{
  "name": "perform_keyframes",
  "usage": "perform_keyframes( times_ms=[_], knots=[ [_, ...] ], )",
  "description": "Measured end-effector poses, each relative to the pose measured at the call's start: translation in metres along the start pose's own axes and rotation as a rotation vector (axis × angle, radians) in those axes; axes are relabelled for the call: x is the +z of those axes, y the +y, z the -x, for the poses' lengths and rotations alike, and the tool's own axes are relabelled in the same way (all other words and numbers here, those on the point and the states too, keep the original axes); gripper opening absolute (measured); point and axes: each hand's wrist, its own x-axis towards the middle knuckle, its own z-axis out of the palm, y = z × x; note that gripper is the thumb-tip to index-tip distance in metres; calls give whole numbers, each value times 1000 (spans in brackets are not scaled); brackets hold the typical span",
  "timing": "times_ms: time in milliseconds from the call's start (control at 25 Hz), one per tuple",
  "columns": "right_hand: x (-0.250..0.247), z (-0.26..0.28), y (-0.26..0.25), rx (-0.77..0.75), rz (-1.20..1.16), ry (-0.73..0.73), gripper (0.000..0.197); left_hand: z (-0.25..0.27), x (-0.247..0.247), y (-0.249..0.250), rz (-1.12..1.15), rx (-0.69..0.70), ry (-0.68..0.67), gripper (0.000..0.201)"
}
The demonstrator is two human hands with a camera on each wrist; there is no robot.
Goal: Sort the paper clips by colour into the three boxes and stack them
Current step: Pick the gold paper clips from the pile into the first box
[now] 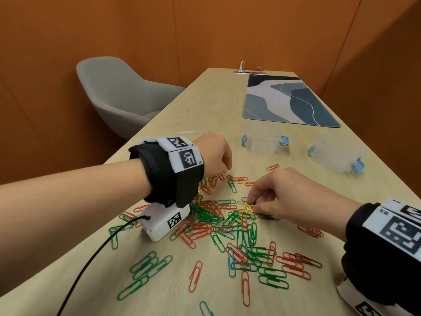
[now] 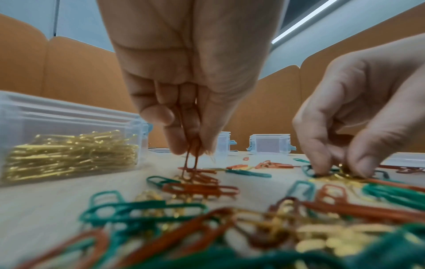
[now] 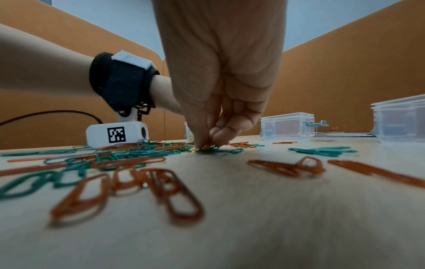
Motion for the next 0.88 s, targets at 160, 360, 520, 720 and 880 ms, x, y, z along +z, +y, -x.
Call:
perform_keyframes(
  times_ms=[160, 360, 520, 720, 880],
  knots=[
    [0, 0, 3, 28, 11, -17, 14, -8, 0, 5, -88, -16, -130, 17],
    [-3, -3, 8, 52, 31, 130, 13, -10, -4, 5, -72, 28, -85, 20],
    [-4, -5, 10, 81, 38, 214, 15, -10, -1, 5, -64, 27, -165, 20],
    [-3, -4, 8, 82, -5, 134, 12, -1, 3, 1, -103, -10, -225, 21],
    [-3, 0, 5, 61, -17, 62, 9, 10, 1, -1, -22, -29, -201, 5]
  ],
)
